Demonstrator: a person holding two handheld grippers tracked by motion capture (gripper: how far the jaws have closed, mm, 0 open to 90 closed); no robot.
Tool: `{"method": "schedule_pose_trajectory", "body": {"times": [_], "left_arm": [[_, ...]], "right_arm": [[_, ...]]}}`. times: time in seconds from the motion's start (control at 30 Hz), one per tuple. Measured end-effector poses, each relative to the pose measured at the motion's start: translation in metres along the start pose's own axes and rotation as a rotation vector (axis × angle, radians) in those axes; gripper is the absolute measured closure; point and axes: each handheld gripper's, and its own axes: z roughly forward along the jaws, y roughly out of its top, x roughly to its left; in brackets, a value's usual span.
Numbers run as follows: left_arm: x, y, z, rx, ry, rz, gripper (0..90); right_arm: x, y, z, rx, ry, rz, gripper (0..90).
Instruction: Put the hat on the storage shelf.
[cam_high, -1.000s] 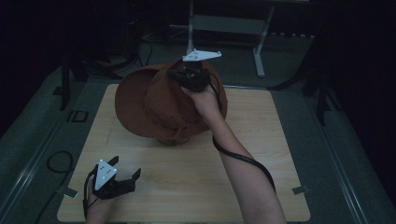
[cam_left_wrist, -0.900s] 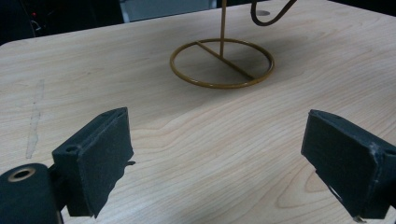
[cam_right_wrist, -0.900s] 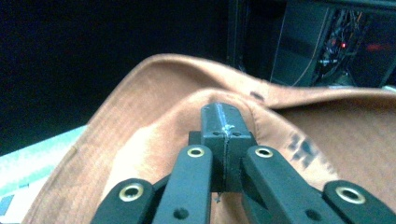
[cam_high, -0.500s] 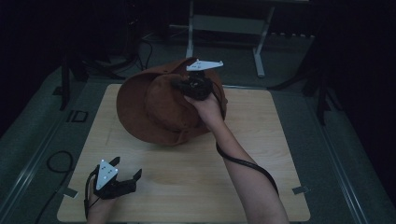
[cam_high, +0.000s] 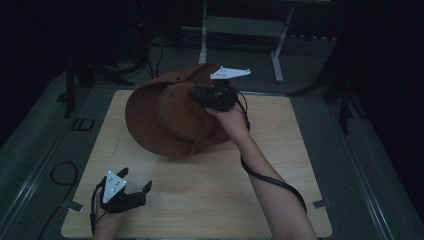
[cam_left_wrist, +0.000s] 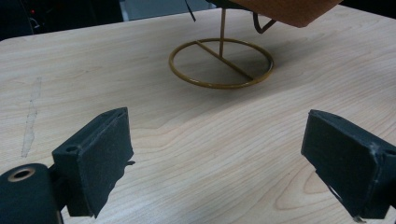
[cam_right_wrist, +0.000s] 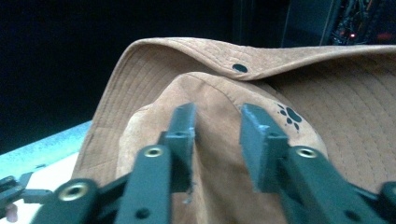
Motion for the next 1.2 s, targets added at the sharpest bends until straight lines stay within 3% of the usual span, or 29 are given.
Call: {"method": "schedule_pose_trajectory", "body": {"times": [0.1,0.2,0.63,0.8,1.2], "left_arm": [[0.000,0.000,0.000,0.001,0.000,0.002,9.2],[0.000,0.000,0.000,0.000,0.001,0.001,9.2],[0.000,0.000,0.000,0.005,0.004,0.002,9.2],[0.000,0.000,0.000,0.003,0.007,0.000,9.2],[-0.001,0.000,0.000,0.004,0.007,0.001,9.2]], "right_arm": [[0.000,-0.004,-0.011,-0.018,-0.010,-0.004,49.6],[-0.001,-0.008,-0.020,-0.021,-0.013,-0.006,43.0],[-0.004,-0.030,-0.065,-0.065,-0.052,-0.013,25.8],[-0.008,-0.043,-0.087,-0.068,-0.053,-0.014,14.0],[-0.021,-0.096,-0.129,-0.045,-0.140,-0.056,13.3]]}}
